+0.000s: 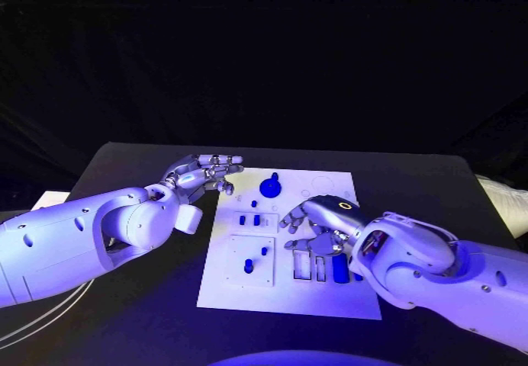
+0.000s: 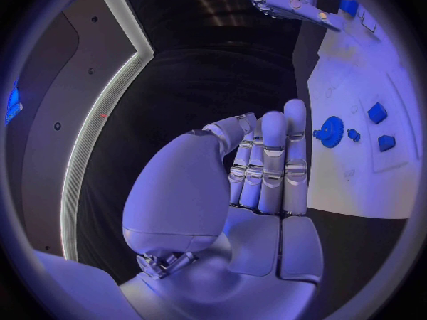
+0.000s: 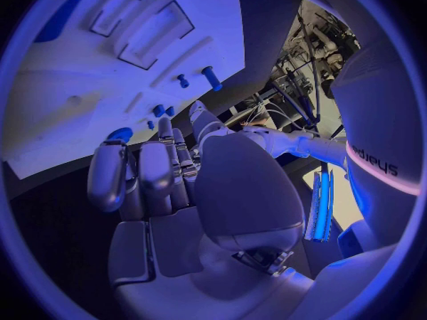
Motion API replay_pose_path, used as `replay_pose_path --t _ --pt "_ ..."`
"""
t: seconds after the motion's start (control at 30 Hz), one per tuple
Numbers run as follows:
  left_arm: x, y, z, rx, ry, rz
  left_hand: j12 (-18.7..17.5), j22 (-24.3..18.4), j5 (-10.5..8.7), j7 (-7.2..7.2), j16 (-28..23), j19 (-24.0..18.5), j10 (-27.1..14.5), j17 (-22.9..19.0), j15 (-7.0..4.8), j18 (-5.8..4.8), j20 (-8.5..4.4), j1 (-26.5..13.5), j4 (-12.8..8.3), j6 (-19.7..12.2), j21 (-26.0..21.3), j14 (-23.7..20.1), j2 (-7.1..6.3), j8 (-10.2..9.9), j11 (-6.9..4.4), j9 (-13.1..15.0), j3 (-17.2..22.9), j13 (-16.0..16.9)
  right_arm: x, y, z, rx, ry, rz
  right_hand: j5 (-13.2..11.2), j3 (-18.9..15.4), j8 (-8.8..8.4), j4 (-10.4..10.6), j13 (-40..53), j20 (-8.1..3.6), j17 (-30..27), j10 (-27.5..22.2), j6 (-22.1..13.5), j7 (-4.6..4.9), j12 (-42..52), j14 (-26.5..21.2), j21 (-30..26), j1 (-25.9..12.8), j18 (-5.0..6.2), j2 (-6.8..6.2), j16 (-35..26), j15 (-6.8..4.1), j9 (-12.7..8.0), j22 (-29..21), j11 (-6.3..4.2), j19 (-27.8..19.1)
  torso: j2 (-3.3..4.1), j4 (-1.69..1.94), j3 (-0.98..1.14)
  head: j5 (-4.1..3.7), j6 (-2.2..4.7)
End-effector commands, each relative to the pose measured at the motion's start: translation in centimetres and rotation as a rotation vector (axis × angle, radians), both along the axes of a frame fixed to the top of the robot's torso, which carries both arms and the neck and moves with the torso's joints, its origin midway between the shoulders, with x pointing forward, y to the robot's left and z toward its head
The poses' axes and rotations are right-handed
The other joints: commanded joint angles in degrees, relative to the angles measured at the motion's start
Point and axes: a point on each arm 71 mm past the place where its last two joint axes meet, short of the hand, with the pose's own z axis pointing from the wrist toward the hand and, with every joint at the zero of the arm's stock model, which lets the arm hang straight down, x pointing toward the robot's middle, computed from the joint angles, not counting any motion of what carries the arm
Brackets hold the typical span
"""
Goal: Assemble the parts on the task board
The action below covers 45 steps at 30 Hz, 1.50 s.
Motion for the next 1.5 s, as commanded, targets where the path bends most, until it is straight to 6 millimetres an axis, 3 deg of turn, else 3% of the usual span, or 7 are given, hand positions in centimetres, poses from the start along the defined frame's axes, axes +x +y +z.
replay_pose_path --t 0.03,0.13,0.23,0.3,0.37,0.6,1.5 --pt "-0.1 -0.2 0.1 -0.009 -0.005 -0.02 0.35 0.07 0.29 0.01 -0.05 -0.28 -0.49 -0.06 -0.23 0.66 -0.21 0.16 -0.4 -0.24 0.12 -0.25 -0.22 0.02 0.03 -0.03 -0.1 -0.07 0.1 -2.3 0.4 0.135 0.146 -0.116 1.84 -0.09 0.6 0.8 1.47 -0.72 3.03 7.25 1.53 -0.57 3.28 1.25 2.22 -0.26 -0.2 0.94 2.29 -1.25 0.17 2.7 -1.57 2.08 -0.27 -0.58 -0.19 -1.34 0.44" --pt "-0.1 -0.2 0.1 -0.009 -0.005 -0.02 0.35 0.07 0.29 0.01 -0.05 -0.28 -0.49 -0.06 -0.23 0.66 -0.21 0.16 -0.4 -0.24 0.12 -0.25 -0.22 0.02 0.03 -0.03 -0.1 -0.07 -0.1 -5.0 0.4 0.105 0.197 -0.211 5.06 -1.8 1.11 2.48 4.98 -2.19 6.34 14.43 2.72 -2.01 8.15 2.15 4.79 -2.4 -1.01 0.25 4.84 -2.78 0.26 5.89 -3.44 4.4 -0.36 -0.87 -0.24 -2.11 0.63" --pt "-0.1 -0.2 0.0 -0.009 -0.005 -0.02 0.49 0.13 0.28 0.03 -0.03 -0.34 -0.61 -0.16 -0.21 0.66 -0.19 0.09 -0.52 -0.31 0.14 -0.3 -0.2 0.06 0.05 -0.03 -0.18 -0.09 -0.6 -6.9 -0.1 0.047 0.227 -0.287 10.99 -4.84 1.58 5.29 12.46 -3.17 11.04 17.46 3.06 -2.98 15.83 3.05 7.46 -6.03 -1.91 -0.74 8.27 -3.57 0.31 9.32 -4.2 6.71 -0.44 -1.17 -0.28 -2.72 0.73" --pt "-0.1 -0.1 0.0 -0.009 -0.005 -0.02 0.49 0.13 0.28 0.03 -0.03 -0.34 -0.61 -0.16 -0.21 0.66 -0.19 0.09 -0.52 -0.31 0.14 -0.3 -0.2 0.06 0.05 -0.03 -0.18 -0.09 -1.1 -8.1 -0.5 -0.004 0.231 -0.339 13.22 -6.86 2.31 7.09 28.11 -3.51 13.76 18.43 3.52 -3.28 29.84 3.35 8.64 -7.92 -2.29 -0.8 10.19 -3.82 0.53 10.87 -4.52 7.68 -0.5 -1.41 -0.29 -3.03 0.83" --pt "-0.1 -0.2 0.0 -0.009 -0.004 -0.02 0.49 0.13 0.28 0.03 -0.03 -0.34 -0.61 -0.16 -0.21 0.66 -0.19 0.09 -0.52 -0.31 0.14 -0.3 -0.2 0.06 0.05 -0.03 -0.18 -0.09 -1.4 -9.0 -0.7 -0.055 0.226 -0.383 15.04 -9.75 3.85 6.98 45.62 -3.79 15.93 16.55 3.53 -4.03 45.22 3.29 9.47 -7.77 -2.57 0.31 11.86 -4.24 1.25 11.96 -4.83 8.17 -0.54 -1.55 -0.33 -3.29 0.88" --pt "-0.1 -0.2 0.0 -0.009 -0.004 -0.021 0.49 0.13 0.28 0.03 -0.03 -0.34 -0.61 -0.16 -0.21 0.66 -0.19 0.09 -0.52 -0.31 0.14 -0.3 -0.2 0.06 0.05 -0.03 -0.18 -0.09 -2.3 -10.1 -1.4 -0.179 0.226 -0.455 12.65 -15.22 6.64 7.91 61.71 -3.5 19.02 16.63 3.07 -3.73 57.93 3.59 10.72 -9.84 -2.98 1.45 13.83 -3.92 3.15 13.75 -4.52 9.25 -0.65 -1.79 -0.41 -3.63 0.79" --pt "-0.1 0.0 -0.1 -0.008 -0.003 -0.02 0.58 0.15 0.27 0.04 -0.01 -0.38 -0.64 -0.21 -0.19 0.65 -0.17 -0.02 -0.5 -0.32 0.15 -0.32 -0.15 0.1 0.06 -0.02 -0.24 -0.09 -2.8 -7.9 -4.1 -0.3 0.259 -0.403 11.74 -17.62 9.0 7.91 65.9 -3.57 20.62 17.11 3.32 -4.11 60.56 3.79 11.23 -10.39 -3.17 2.35 14.8 -4.02 5.27 14.49 -4.87 9.72 -0.6 -1.72 -0.37 -3.09 0.02"
